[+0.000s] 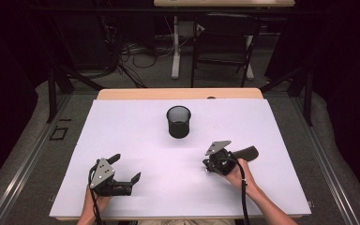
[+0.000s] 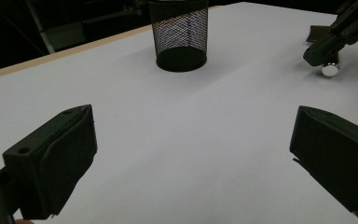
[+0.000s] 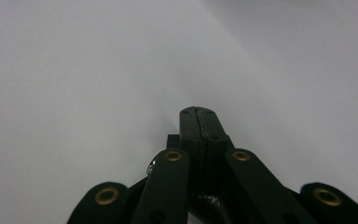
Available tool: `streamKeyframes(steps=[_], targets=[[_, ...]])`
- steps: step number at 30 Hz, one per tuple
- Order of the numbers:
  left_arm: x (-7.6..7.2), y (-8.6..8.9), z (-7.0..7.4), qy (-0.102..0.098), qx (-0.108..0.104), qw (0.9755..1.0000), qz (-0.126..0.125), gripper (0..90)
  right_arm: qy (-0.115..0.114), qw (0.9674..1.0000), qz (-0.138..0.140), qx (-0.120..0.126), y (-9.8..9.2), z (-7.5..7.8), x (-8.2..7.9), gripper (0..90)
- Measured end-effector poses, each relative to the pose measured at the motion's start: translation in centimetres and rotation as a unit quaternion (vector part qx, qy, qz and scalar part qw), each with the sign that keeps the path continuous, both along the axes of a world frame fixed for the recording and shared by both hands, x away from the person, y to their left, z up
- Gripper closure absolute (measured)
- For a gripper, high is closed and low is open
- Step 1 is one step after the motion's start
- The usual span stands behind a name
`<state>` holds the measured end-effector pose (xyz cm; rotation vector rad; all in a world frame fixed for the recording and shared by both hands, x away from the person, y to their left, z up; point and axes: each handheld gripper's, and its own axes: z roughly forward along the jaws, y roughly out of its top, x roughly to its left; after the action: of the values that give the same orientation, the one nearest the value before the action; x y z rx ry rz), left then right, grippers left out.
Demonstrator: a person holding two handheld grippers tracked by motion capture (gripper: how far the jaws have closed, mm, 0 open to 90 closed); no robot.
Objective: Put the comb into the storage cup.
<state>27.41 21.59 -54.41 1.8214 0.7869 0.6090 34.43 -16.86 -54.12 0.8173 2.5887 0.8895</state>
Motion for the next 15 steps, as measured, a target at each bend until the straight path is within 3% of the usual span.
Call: streamKeyframes(steps=[15], targets=[[0.0,0.2,0.0,0.0,0.0,1.0,0.003,0.9,0.015,0.9996,0.017,-0.017,-0.3,-0.1,-1.2,90.0]])
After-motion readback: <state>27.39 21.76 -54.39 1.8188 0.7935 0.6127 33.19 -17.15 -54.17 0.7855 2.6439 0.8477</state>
